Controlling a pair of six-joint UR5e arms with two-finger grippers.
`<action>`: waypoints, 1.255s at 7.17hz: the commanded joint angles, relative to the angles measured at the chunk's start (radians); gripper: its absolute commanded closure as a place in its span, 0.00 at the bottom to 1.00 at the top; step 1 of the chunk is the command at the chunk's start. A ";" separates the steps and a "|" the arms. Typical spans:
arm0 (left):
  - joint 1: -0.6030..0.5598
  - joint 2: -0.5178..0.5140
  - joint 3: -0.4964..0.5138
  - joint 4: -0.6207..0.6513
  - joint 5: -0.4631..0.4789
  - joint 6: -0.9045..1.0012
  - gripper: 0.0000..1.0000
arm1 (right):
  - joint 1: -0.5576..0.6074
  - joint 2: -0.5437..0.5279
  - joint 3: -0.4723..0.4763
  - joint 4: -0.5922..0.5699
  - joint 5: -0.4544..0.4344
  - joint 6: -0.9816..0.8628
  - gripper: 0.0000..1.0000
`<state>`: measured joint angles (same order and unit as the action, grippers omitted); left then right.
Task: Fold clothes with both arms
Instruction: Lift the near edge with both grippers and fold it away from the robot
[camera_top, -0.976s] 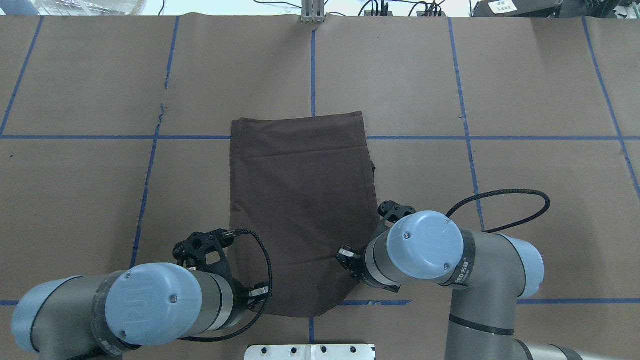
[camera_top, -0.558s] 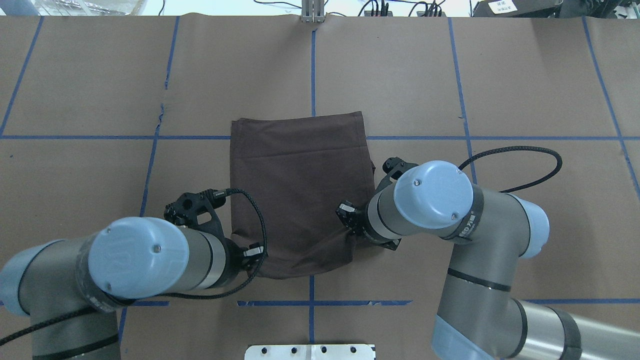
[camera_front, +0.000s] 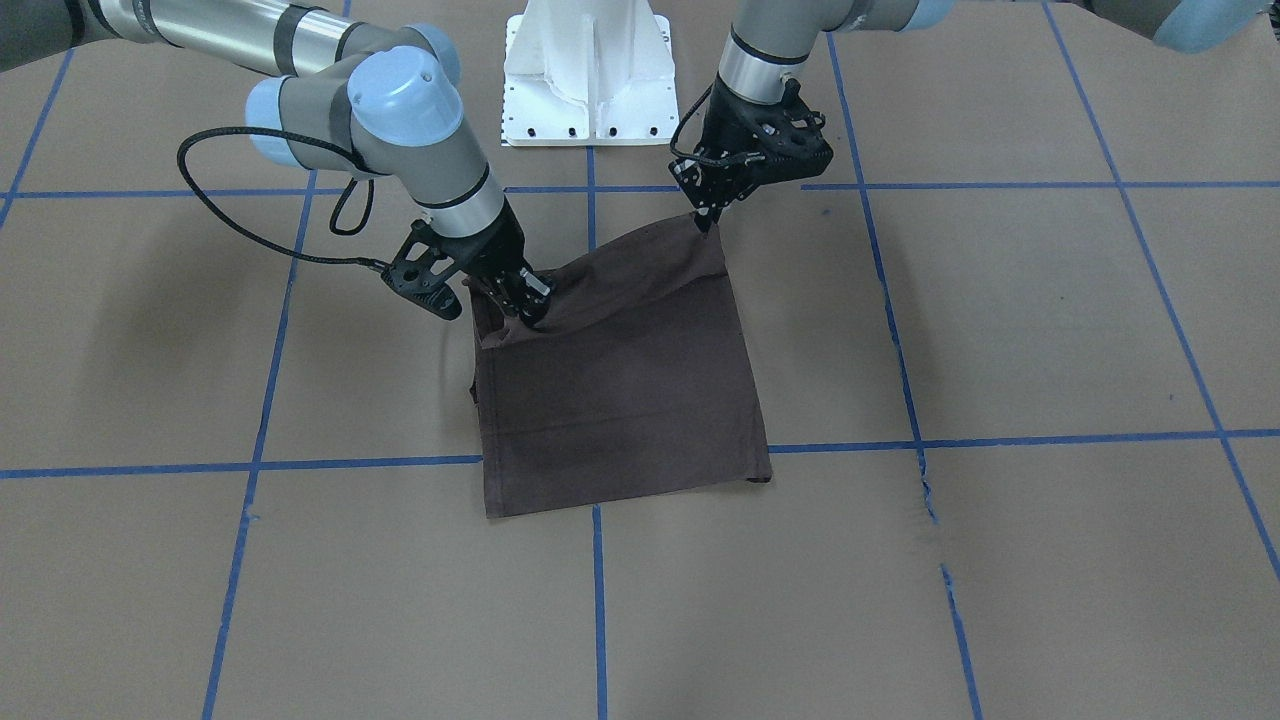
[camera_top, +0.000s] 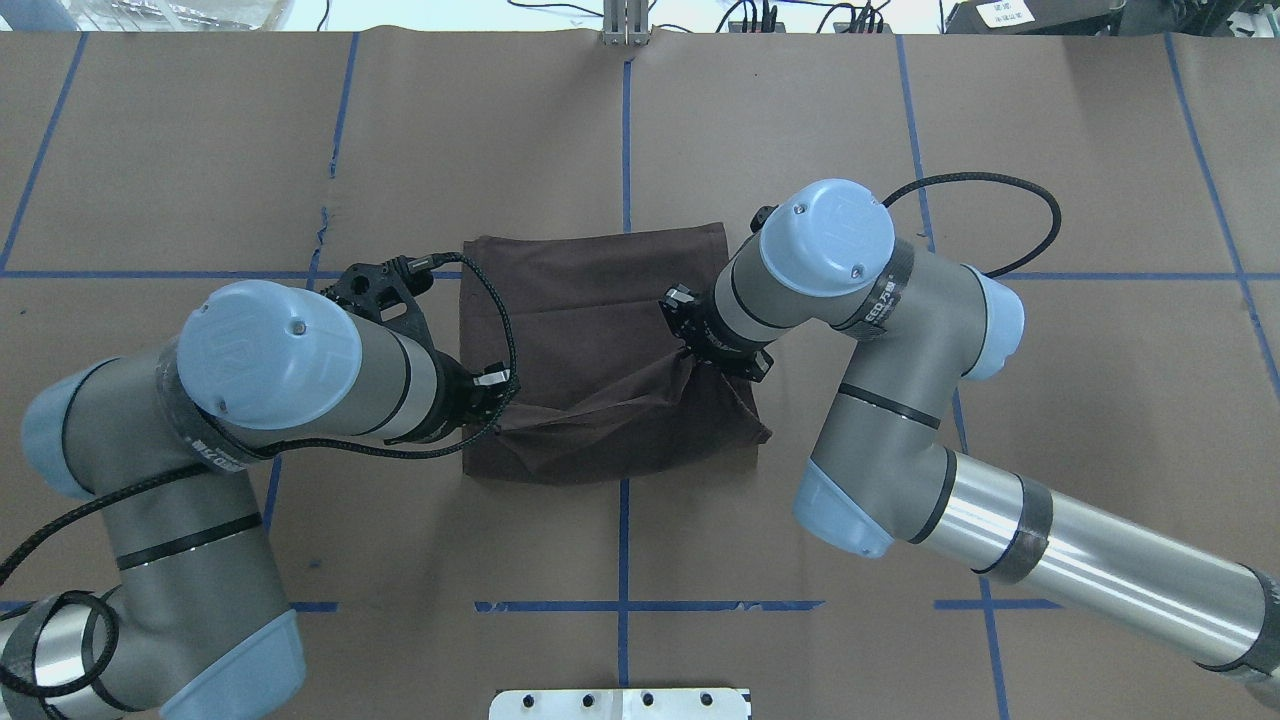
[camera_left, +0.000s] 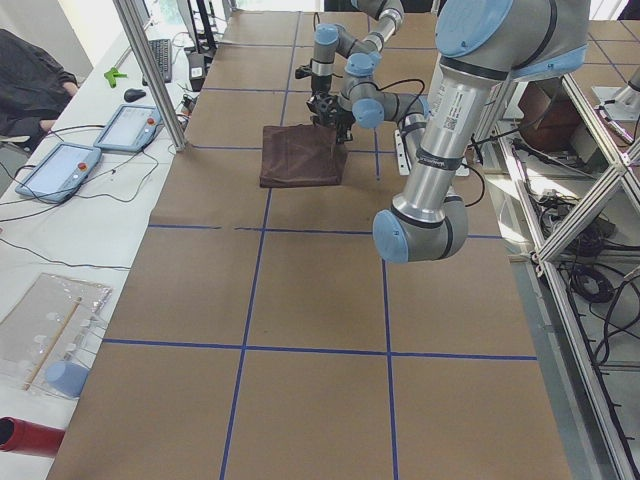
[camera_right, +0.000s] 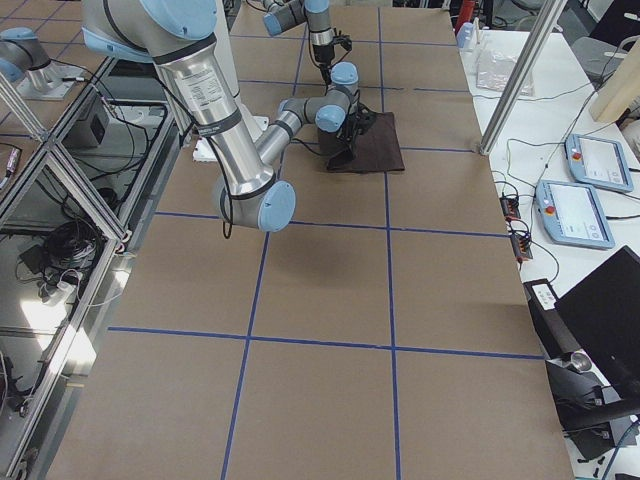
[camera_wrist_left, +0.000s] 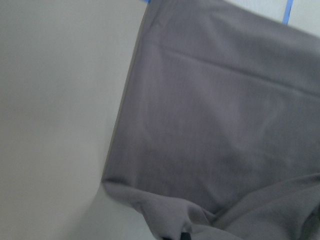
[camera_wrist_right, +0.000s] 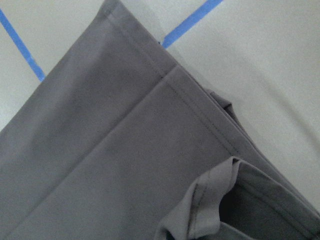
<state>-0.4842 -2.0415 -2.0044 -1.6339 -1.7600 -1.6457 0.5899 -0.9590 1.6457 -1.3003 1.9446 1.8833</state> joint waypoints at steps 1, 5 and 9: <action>-0.049 -0.003 0.082 -0.069 -0.001 0.003 1.00 | 0.054 0.005 -0.026 0.019 0.039 -0.003 1.00; -0.091 -0.063 0.201 -0.127 -0.001 0.004 1.00 | 0.068 0.100 -0.144 0.019 0.039 -0.004 1.00; -0.313 -0.286 0.686 -0.295 0.004 0.196 0.00 | 0.200 0.363 -0.540 0.019 0.092 -0.144 0.02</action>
<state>-0.7230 -2.2488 -1.4738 -1.8769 -1.7593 -1.5625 0.7348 -0.6851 1.2295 -1.2802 2.0117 1.8155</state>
